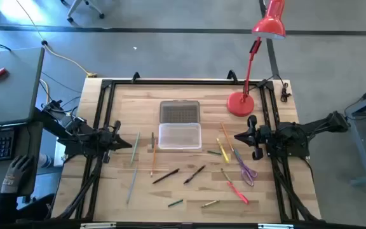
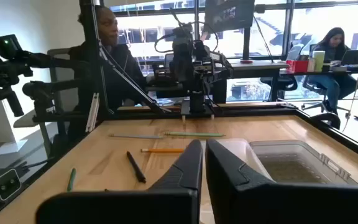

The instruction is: Pick & place school supplies into a supply box

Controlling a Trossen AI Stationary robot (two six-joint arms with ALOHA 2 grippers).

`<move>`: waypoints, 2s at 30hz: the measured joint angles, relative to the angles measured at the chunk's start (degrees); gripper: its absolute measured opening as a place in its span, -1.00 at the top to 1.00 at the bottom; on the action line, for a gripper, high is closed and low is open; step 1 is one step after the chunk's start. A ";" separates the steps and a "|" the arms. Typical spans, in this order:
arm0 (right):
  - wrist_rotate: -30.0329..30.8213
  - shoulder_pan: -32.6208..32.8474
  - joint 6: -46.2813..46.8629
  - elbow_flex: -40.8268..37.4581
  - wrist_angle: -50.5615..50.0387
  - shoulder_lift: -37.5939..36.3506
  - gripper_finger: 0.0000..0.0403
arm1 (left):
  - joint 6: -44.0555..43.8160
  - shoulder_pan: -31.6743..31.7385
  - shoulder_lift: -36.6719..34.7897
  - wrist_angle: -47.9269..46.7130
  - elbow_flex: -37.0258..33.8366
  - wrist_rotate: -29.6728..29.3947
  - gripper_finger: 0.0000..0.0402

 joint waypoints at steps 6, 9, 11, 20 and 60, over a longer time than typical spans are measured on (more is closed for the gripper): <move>-0.01 0.00 0.00 -0.01 0.00 0.00 1.00 | 0.00 0.00 0.02 -0.01 0.00 0.00 0.87; 0.00 0.00 0.00 -0.02 0.00 0.00 1.00 | 0.00 0.00 0.02 -0.02 0.00 0.00 0.87; -0.01 -0.01 0.00 -0.01 0.00 0.00 1.00 | 0.00 0.00 0.02 0.00 0.00 0.00 0.87; 0.00 0.00 0.00 -0.02 0.00 0.00 1.00 | 0.02 0.00 0.02 -0.02 0.00 0.00 0.87; 0.00 -0.01 0.00 -0.02 -0.09 0.02 1.00 | 0.02 0.00 0.01 -1.07 0.00 0.00 0.87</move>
